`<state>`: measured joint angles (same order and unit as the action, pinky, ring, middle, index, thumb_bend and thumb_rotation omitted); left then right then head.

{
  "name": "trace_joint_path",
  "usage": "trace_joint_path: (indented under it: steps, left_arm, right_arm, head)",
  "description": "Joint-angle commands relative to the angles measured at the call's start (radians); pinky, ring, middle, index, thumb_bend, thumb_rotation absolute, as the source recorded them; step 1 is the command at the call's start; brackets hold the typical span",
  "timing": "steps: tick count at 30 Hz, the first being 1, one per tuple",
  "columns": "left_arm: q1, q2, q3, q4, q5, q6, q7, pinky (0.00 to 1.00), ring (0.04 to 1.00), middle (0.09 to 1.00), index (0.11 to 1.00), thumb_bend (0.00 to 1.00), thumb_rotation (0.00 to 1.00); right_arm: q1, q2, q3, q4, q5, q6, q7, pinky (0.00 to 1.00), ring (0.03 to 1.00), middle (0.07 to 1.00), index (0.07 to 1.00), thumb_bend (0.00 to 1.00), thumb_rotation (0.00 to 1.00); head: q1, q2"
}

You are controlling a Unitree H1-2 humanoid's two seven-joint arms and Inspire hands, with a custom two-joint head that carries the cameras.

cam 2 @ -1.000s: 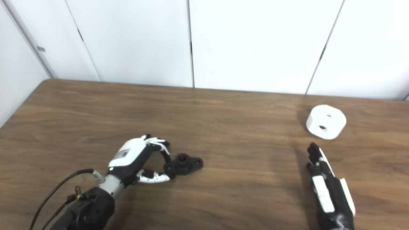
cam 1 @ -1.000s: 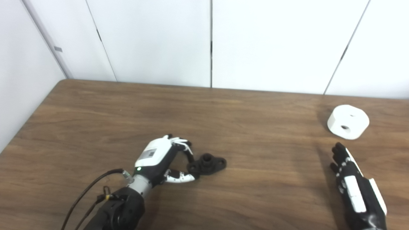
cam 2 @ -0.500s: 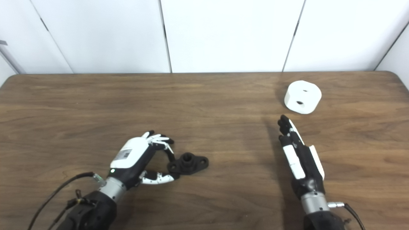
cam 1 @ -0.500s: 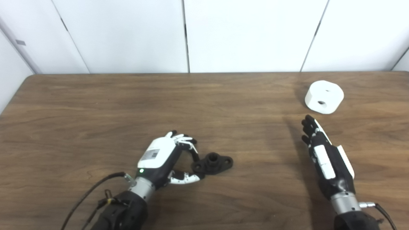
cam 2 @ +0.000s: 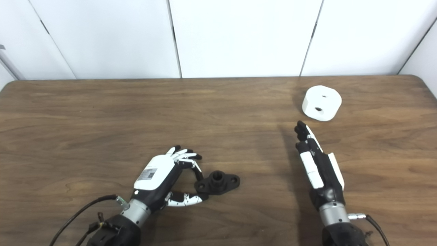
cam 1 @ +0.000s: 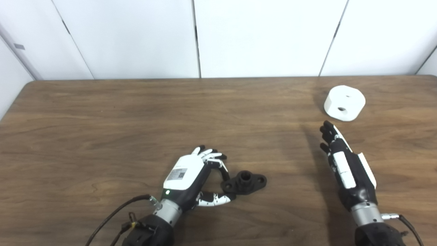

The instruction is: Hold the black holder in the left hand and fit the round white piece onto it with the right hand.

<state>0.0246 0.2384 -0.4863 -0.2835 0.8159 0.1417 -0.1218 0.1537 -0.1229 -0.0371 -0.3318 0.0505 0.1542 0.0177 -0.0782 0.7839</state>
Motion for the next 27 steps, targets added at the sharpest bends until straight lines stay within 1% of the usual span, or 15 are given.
trace_joint_path:
  steps: [1, 5, 6, 8, 10, 11, 12, 14, 17, 18, 19, 20, 22, 24, 27]
  left_arm:
    - [0.013, -0.006, -0.013, 0.023, 0.018, -0.029, -0.004, 1.0, 0.905, 0.826, 0.487, 0.52, 0.05]
    - [0.015, -0.005, -0.008, 0.025, 0.016, -0.038, 0.0, 1.0, 0.903, 0.819, 0.486, 0.52, 0.05]
    - [0.016, -0.005, -0.006, 0.025, 0.016, -0.039, 0.001, 1.0, 0.901, 0.817, 0.486, 0.52, 0.05]
    - [0.017, -0.005, -0.004, 0.024, 0.018, -0.042, 0.001, 1.0, 0.898, 0.815, 0.487, 0.52, 0.05]
    - [0.018, -0.007, -0.002, 0.027, 0.019, -0.043, 0.001, 1.0, 0.897, 0.814, 0.487, 0.52, 0.05]
    - [0.018, -0.006, 0.0, 0.027, 0.018, -0.044, 0.0, 1.0, 0.897, 0.814, 0.487, 0.52, 0.05]
    - [0.018, -0.006, 0.002, 0.028, 0.017, -0.045, -0.001, 1.0, 0.897, 0.814, 0.487, 0.52, 0.06]
    - [0.018, -0.007, 0.006, 0.027, 0.017, -0.044, -0.003, 1.0, 0.896, 0.813, 0.487, 0.52, 0.06]
    - [0.018, -0.007, 0.012, 0.022, 0.012, -0.041, -0.011, 1.0, 0.897, 0.814, 0.487, 0.52, 0.06]
    - [0.019, -0.005, 0.015, 0.018, 0.01, -0.039, -0.016, 1.0, 0.899, 0.815, 0.487, 0.52, 0.06]
    - [0.02, -0.004, 0.017, 0.015, 0.01, -0.038, -0.019, 1.0, 0.9, 0.815, 0.487, 0.52, 0.06]
    - [0.021, -0.003, 0.02, 0.014, 0.01, -0.037, -0.021, 1.0, 0.901, 0.815, 0.487, 0.52, 0.06]
    - [0.021, -0.003, 0.025, 0.014, 0.014, -0.035, -0.022, 1.0, 0.9, 0.815, 0.487, 0.52, 0.06]
    - [0.02, -0.004, 0.028, 0.013, 0.021, -0.03, -0.026, 1.0, 0.898, 0.815, 0.488, 0.52, 0.06]
    - [0.02, -0.006, 0.03, 0.013, 0.026, -0.026, -0.029, 1.0, 0.894, 0.814, 0.488, 0.52, 0.06]
  right_arm:
    - [-0.019, 0.012, -0.007, -0.022, 0.008, -0.031, 0.0, 0.96, 0.98, 0.951, 0.938, 0.65, 0.89]
    - [-0.024, 0.001, -0.015, -0.039, 0.013, -0.019, 0.002, 0.96, 0.976, 0.949, 0.933, 0.65, 0.83]
    - [-0.027, -0.004, -0.019, -0.053, 0.015, -0.008, 0.003, 0.98, 0.973, 0.946, 0.929, 0.65, 0.77]
    - [-0.032, -0.013, -0.027, -0.073, 0.018, 0.006, 0.004, 0.96, 0.966, 0.947, 0.929, 0.65, 0.71]
    - [-0.035, -0.028, -0.039, -0.091, 0.013, 0.011, 0.005, 0.91, 0.963, 0.958, 0.938, 0.64, 0.62]
    - [-0.038, -0.039, -0.05, -0.11, 0.016, 0.026, 0.005, 0.9, 0.964, 0.962, 0.942, 0.63, 0.6]
    - [-0.041, -0.048, -0.062, -0.127, 0.01, 0.039, 0.001, 0.89, 0.972, 0.974, 0.944, 0.64, 0.56]
    - [-0.047, -0.065, -0.077, -0.153, -0.018, 0.059, -0.006, 0.91, 0.978, 0.974, 0.936, 0.67, 0.53]
    - [-0.062, -0.109, -0.095, -0.197, -0.101, 0.105, -0.015, 0.96, 0.97, 0.957, 0.911, 0.71, 0.53]
    - [-0.07, -0.127, -0.108, -0.212, -0.11, 0.121, -0.013, 0.97, 0.974, 0.952, 0.898, 0.69, 0.5]
    - [-0.076, -0.14, -0.117, -0.222, -0.114, 0.132, -0.011, 0.99, 0.983, 0.951, 0.884, 0.69, 0.44]
    - [-0.082, -0.148, -0.126, -0.23, -0.111, 0.144, -0.008, 0.99, 0.986, 0.95, 0.879, 0.69, 0.42]
    - [-0.096, -0.173, -0.142, -0.24, -0.122, 0.154, -0.005, 0.98, 0.975, 0.944, 0.865, 0.69, 0.35]
    - [-0.117, -0.207, -0.147, -0.252, -0.187, 0.181, -0.008, 0.94, 0.94, 0.917, 0.846, 0.73, 0.36]
    - [-0.15, -0.244, -0.161, -0.258, -0.206, 0.213, 0.002, 0.94, 0.943, 0.91, 0.834, 0.79, 0.34]
  head:
    - [-0.005, -0.002]
    - [-0.019, -0.006]
    - [-0.027, -0.009]
    - [-0.031, -0.011]
    - [-0.042, -0.014]
    - [-0.046, -0.016]
    - [-0.055, -0.017]
    - [-0.066, -0.018]
    - [-0.08, -0.021]
    - [-0.083, -0.023]
    - [-0.084, -0.024]
    - [-0.084, -0.025]
    - [-0.085, -0.027]
    - [-0.078, -0.027]
    - [-0.074, -0.027]
